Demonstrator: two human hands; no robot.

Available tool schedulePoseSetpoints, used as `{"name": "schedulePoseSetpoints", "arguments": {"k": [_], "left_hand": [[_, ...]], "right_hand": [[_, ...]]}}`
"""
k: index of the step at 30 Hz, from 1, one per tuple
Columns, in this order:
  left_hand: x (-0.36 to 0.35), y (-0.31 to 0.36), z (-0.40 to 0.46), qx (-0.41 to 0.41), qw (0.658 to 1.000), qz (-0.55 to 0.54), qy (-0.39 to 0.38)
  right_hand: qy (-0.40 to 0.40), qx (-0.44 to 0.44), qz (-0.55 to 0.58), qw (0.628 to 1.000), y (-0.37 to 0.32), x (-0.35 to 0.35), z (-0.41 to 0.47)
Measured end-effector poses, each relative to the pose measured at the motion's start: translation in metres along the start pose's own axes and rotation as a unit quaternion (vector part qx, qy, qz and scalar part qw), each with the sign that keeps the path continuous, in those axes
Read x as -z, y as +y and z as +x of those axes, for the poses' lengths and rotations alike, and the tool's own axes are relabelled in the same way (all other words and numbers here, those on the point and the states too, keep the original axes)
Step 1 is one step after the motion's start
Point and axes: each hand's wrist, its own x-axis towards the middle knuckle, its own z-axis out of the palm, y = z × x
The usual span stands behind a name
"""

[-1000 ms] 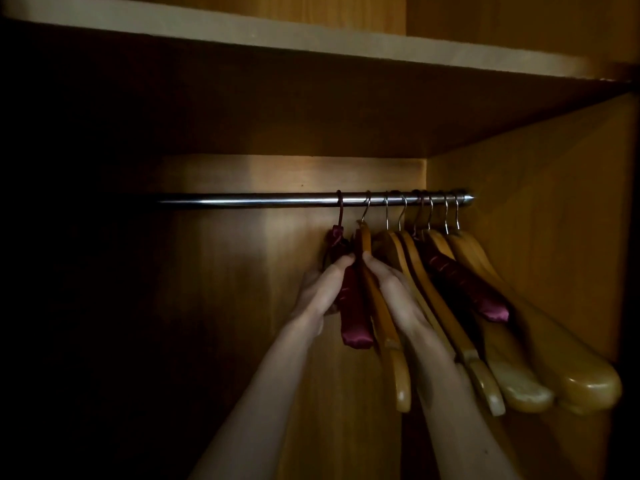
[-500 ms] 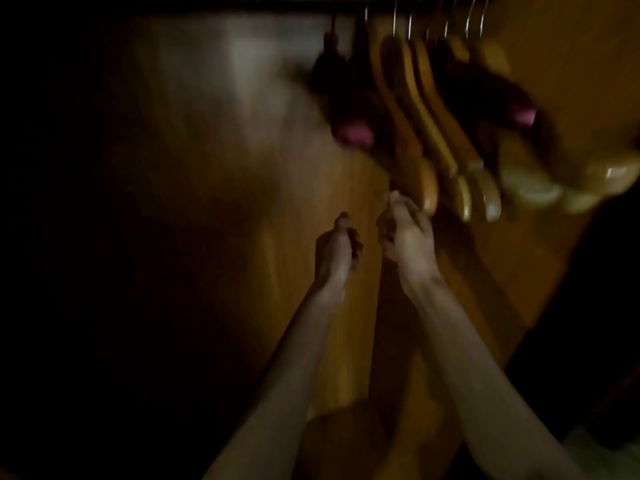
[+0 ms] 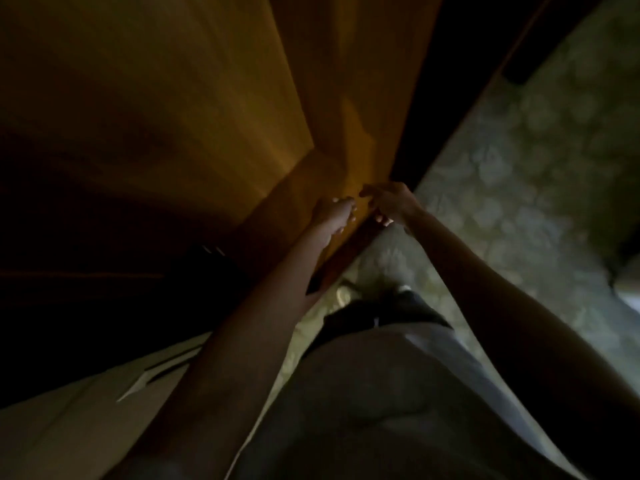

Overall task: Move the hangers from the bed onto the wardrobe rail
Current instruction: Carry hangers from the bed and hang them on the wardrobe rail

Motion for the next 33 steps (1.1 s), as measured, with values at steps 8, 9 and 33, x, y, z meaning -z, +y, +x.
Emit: {"name": "schedulePoseSetpoints", "arguments": {"k": [8,9,33], "left_hand": [[-0.108,-0.101,-0.006,0.05,0.955,0.248,-0.152],[-0.118,-0.11,-0.011,0.047,0.942,0.286,-0.17],[-0.429,-0.182,-0.159,-0.193,0.594,0.704,-0.338]], "right_hand": [[-0.007,-0.221,0.114,0.968,0.226,0.005,-0.046],[0.002,-0.244,0.132,0.961,0.249,0.002,-0.06],[0.301,-0.421,0.692,0.503,0.526,-0.177,-0.351]]}}
